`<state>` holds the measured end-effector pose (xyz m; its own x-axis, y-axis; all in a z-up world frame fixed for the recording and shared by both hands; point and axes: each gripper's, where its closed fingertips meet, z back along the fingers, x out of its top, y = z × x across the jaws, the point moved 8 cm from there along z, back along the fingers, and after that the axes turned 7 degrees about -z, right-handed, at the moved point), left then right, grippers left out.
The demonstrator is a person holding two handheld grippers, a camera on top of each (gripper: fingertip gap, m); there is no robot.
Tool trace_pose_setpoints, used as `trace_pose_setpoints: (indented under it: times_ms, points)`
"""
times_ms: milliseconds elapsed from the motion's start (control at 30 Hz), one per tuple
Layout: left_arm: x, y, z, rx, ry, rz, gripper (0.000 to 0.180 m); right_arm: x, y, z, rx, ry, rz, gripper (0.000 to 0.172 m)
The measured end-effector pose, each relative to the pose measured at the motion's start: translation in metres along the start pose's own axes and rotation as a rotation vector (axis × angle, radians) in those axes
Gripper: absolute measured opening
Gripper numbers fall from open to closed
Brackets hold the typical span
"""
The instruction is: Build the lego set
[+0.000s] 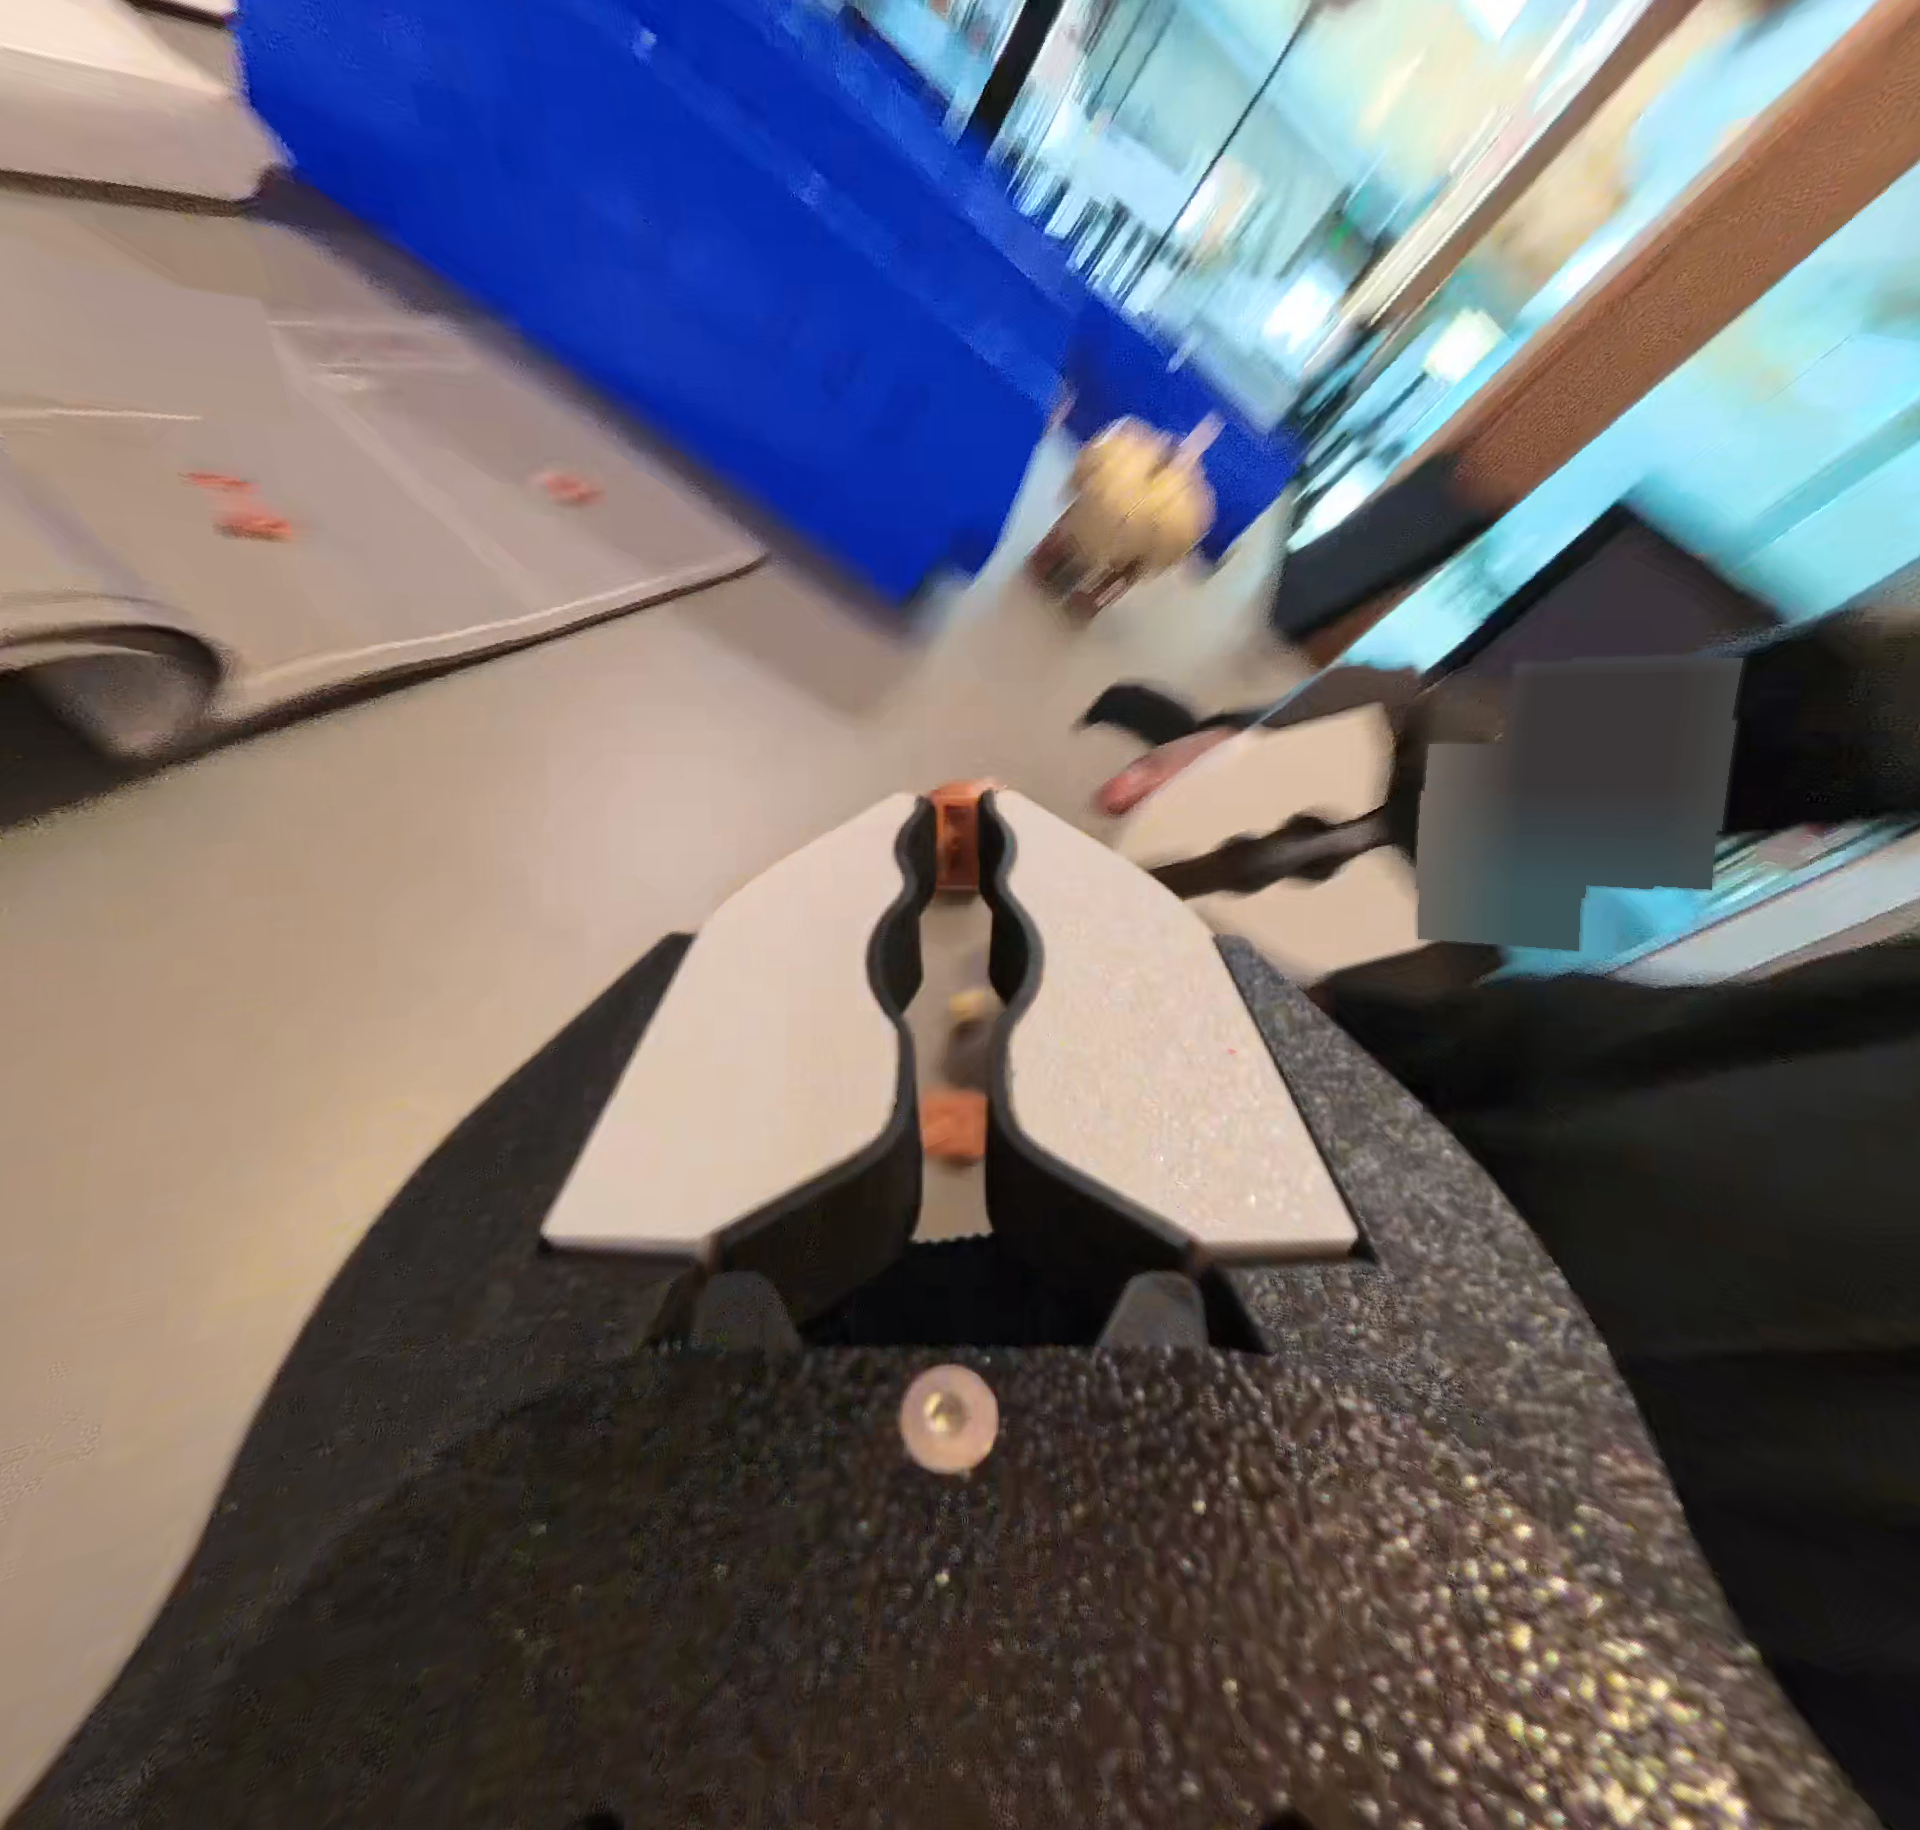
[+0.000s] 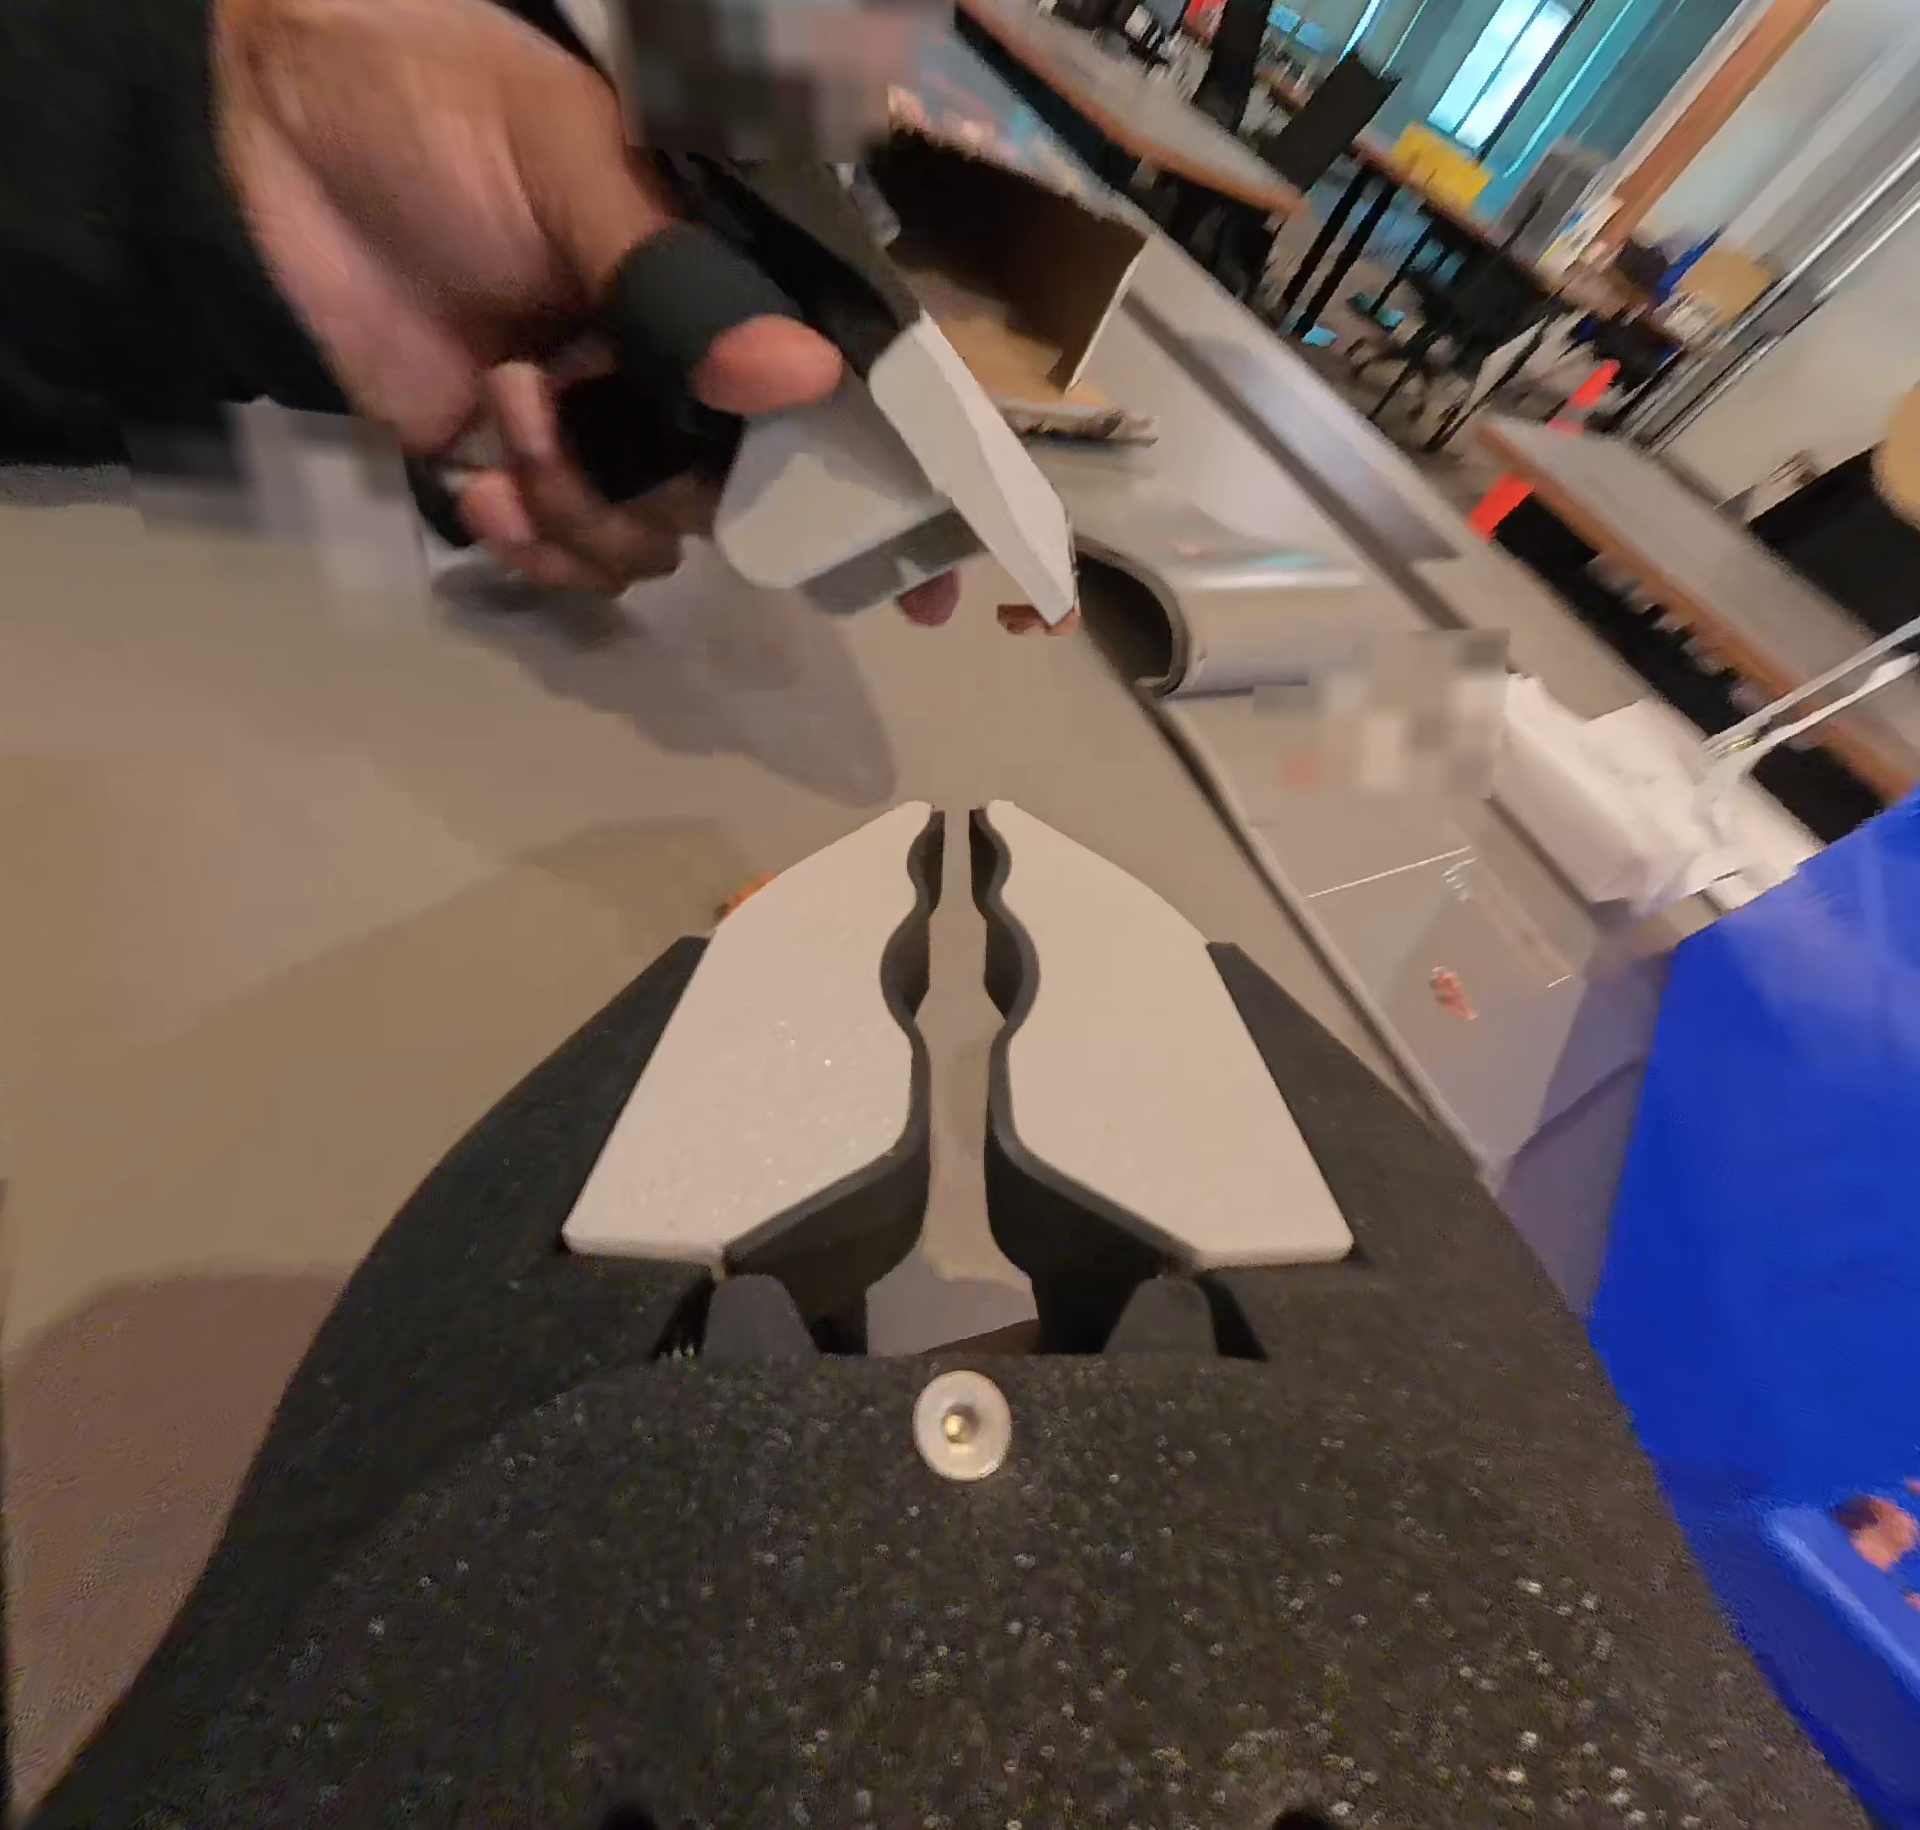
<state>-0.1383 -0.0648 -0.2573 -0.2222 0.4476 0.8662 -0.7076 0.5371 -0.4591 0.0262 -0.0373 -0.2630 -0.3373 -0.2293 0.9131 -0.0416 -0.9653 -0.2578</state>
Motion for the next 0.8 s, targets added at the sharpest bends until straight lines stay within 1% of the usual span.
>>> trace_pose_setpoints:
  times_ms: [33, 100, 167, 200, 367, 533, 667, 733, 800]
  points:
    - [-0.002, -0.007, -0.002, -0.057, -0.085, 0.085, 0.007, 0.002, 0.0, 0.002, -0.036, -0.03, 0.036, 0.006]
    - [-0.011, -0.015, -0.008, -0.133, -0.186, 0.212, 0.007, 0.006, -0.002, 0.007, -0.101, -0.088, 0.1, 0.009]
    - [-0.016, -0.019, -0.011, -0.205, -0.264, 0.316, 0.007, 0.009, -0.001, 0.011, -0.127, -0.137, 0.149, 0.012]
    - [-0.015, -0.022, -0.01, -0.229, -0.304, 0.336, 0.007, 0.009, 0.0, 0.012, -0.119, -0.147, 0.173, 0.014]
    - [-0.019, -0.024, -0.01, -0.246, -0.382, 0.39, 0.007, 0.01, 0.007, 0.009, -0.137, -0.152, 0.231, 0.018]
    - [-0.022, -0.03, -0.019, -0.282, -0.472, 0.446, 0.007, 0.015, 0.01, 0.001, -0.242, -0.151, 0.246, 0.024]
    - [-0.024, -0.036, -0.023, -0.29, -0.468, 0.431, 0.007, 0.018, 0.009, -0.001, -0.318, -0.153, 0.238, 0.026]
    - [-0.024, -0.037, -0.023, -0.286, -0.467, 0.417, 0.007, 0.019, 0.007, 0.0, -0.341, -0.157, 0.233, 0.024]
    - [-0.024, -0.038, -0.022, -0.287, -0.471, 0.404, 0.007, 0.021, 0.007, 0.003, -0.341, -0.193, 0.221, 0.02]
